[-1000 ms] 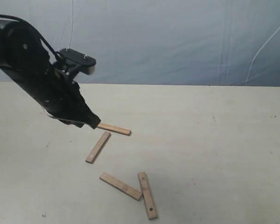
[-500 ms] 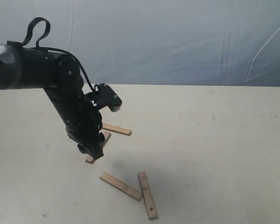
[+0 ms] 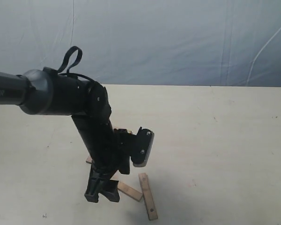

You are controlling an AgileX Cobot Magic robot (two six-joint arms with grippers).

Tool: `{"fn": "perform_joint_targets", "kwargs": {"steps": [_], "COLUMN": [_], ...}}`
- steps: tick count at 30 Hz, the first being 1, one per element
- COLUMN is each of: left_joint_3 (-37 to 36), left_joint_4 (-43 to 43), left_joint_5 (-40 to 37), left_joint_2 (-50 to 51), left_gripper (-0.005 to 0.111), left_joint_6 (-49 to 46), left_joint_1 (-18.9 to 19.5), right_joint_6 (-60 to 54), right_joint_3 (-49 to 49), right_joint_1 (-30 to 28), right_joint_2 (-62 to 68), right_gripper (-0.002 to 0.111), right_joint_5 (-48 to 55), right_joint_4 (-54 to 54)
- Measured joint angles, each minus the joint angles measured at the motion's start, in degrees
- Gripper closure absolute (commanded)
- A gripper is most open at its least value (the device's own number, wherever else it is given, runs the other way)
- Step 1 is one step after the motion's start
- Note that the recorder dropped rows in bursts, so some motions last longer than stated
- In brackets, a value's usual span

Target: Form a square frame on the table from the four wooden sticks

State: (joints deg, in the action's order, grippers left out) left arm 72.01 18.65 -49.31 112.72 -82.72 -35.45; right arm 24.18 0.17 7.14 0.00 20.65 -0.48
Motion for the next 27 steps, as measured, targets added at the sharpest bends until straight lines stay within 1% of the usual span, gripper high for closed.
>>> {"fn": "perform_joint_targets", "kwargs": {"steps": [4,6,7,9,10,12,13,16,17,23,27], "left_joint_3": [-0.1,-0.1,-0.1,-0.1,-0.1,-0.1,-0.1,-0.1,-0.1,0.9,1.7], "left_joint_4": [0.0,0.0,0.2,0.4,0.4,0.4,0.4,0.6,0.6,-0.4,-1.8], "left_joint_5": [2.8,4.6,5.5,6.3,6.6,6.7,6.7,6.2,6.2,3.9,2.7], "left_joint_2": [2.4,3.2,3.6,4.1,4.3,4.9,5.1,5.2,5.2,5.2,2.6], "left_gripper": [0.043,0.046,0.05,0.06,0.068,0.08,0.089,0.105,0.107,0.107,0.107], "left_joint_6": [-1.3,-1.4,-1.5,-1.7,-1.7,-1.7,-1.7,-2.0,-2.0,-2.0,-2.0], "left_joint_1": [-0.1,-0.7,-0.8,-1.2,-1.3,-1.4,-1.4,-1.4,-1.4,-1.4,-1.4], "right_joint_6": [0.0,0.0,0.0,0.0,0.0,0.0,0.0,0.0,0.0,0.0,0.0], "right_joint_3": [0.0,0.0,0.0,0.0,0.0,0.0,0.0,0.0,0.0,0.0,0.0], "right_joint_1": [0.0,0.0,0.0,0.0,0.0,0.0,0.0,0.0,0.0,0.0,0.0], "right_joint_2": [0.0,0.0,0.0,0.0,0.0,0.0,0.0,0.0,0.0,0.0,0.0], "right_gripper": [0.109,0.109,0.109,0.109,0.109,0.109,0.109,0.109,0.109,0.109,0.109], "right_joint_5": [0.0,0.0,0.0,0.0,0.0,0.0,0.0,0.0,0.0,0.0,0.0], "right_joint_4": [0.0,0.0,0.0,0.0,0.0,0.0,0.0,0.0,0.0,0.5,0.5]}}
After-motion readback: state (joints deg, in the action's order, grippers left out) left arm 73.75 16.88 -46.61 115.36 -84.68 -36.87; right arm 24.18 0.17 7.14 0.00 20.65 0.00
